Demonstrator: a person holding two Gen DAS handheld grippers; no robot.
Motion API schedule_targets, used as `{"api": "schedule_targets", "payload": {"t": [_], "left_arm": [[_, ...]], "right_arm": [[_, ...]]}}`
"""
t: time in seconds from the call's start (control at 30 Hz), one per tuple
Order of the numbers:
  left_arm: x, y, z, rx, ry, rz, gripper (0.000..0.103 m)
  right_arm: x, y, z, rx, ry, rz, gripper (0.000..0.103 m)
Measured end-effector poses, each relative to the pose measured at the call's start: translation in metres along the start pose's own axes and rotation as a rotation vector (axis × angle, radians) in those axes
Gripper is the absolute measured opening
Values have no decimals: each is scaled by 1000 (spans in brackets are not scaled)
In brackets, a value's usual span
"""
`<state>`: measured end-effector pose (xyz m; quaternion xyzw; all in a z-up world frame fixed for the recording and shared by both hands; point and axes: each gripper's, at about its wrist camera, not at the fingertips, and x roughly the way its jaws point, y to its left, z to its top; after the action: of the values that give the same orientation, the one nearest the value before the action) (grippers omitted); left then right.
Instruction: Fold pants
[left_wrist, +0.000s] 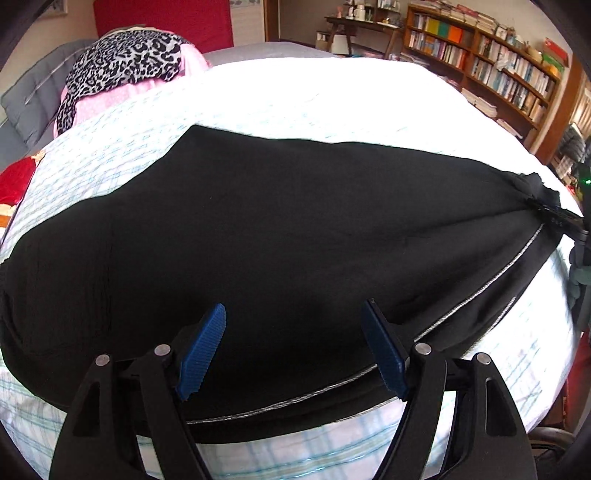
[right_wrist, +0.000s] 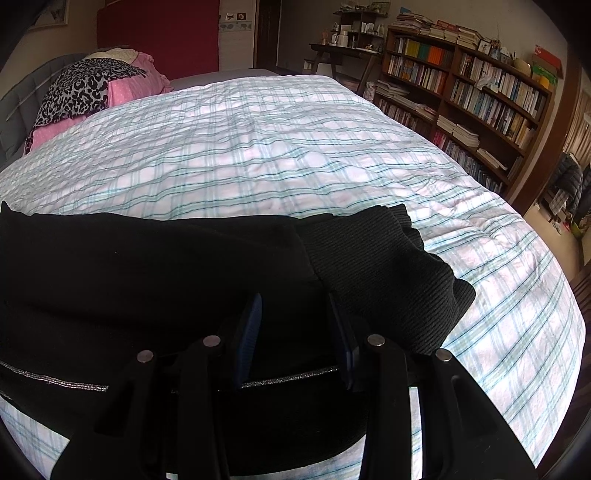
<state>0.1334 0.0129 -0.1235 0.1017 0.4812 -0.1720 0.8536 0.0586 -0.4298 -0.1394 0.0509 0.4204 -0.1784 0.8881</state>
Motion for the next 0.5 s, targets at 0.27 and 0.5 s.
{"api": "schedule_targets", "payload": {"t": [0.27, 0.5], "left_arm": [[10, 9, -13, -12, 24, 12, 77], [3, -16, 1, 35, -6, -23, 78]], "right_arm": [[-39, -11, 8, 105, -29, 82, 44], [-84, -73, -4, 341, -83, 125, 62]]}}
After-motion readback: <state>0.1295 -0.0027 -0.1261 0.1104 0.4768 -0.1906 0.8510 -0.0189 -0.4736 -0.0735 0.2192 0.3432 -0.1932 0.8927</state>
